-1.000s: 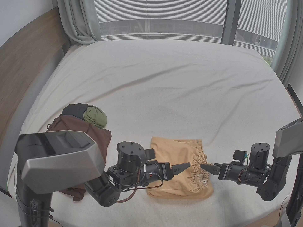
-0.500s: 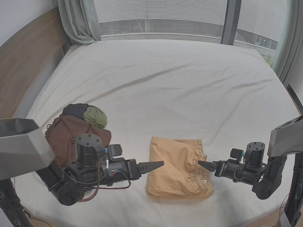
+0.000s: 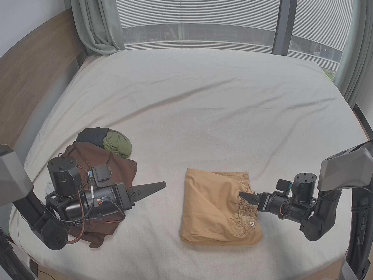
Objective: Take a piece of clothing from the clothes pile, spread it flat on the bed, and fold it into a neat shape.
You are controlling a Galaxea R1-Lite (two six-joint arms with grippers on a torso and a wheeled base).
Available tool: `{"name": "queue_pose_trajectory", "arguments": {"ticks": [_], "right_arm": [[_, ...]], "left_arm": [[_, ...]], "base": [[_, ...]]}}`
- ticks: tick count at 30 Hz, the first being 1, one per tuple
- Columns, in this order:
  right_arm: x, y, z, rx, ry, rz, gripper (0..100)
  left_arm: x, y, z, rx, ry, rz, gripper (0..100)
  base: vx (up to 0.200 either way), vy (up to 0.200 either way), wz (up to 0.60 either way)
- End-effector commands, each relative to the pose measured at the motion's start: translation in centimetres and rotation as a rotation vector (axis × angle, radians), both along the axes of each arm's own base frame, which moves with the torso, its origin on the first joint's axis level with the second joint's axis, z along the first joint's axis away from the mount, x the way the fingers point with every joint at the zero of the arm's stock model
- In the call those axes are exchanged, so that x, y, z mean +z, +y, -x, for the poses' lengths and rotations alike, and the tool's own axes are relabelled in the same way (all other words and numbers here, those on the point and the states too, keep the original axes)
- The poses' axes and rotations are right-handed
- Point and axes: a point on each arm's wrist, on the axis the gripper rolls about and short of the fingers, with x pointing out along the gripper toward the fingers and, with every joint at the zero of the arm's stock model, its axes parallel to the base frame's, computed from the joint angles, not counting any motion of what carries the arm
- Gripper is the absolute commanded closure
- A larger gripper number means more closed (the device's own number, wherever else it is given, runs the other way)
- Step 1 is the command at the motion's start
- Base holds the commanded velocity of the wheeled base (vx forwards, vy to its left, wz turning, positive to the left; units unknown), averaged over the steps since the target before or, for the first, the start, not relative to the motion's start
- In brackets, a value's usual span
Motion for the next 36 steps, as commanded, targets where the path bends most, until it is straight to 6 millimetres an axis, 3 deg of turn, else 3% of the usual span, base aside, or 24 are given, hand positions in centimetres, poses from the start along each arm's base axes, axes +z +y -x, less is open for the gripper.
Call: {"name": "queue_pose_trajectory", "arguments": {"ticks": [1, 14, 15, 23, 28, 36], "right_arm": [[-2.2, 0.2, -1.5, -0.017, 0.016, 0.009, 0], [-3.6, 0.9, -3.0, -0.037, -0.002, 0.011, 0], [-3.7, 0.9, -3.0, -0.037, -0.001, 0.012, 100], [-3.3, 0.6, -2.9, -0.049, -0.003, 0.010, 100], [-1.2, -0.8, -2.8, -0.088, -0.042, 0.005, 100], [-1.6, -1.4, -2.5, -0.103, -0.018, 0.013, 100]], "left_arm": [[-0.1, 0.3, 0.0, 0.009, 0.003, -0.002, 0], [-1.1, 0.2, -0.7, 0.012, 0.018, -0.007, 0], [-1.0, 0.2, -0.7, 0.012, 0.016, -0.006, 0], [-1.2, 0.1, -0.6, 0.009, 0.021, -0.007, 0], [-1.4, 0.1, -0.7, 0.007, 0.026, -0.011, 0], [-1.7, 0.0, -0.7, 0.006, 0.035, -0.016, 0]], "base": [[0.000, 0.000, 0.00], [0.000, 0.000, 0.00], [0.000, 0.000, 0.00], [0.000, 0.000, 0.00], [0.000, 0.000, 0.00], [0.000, 0.000, 0.00]]}}
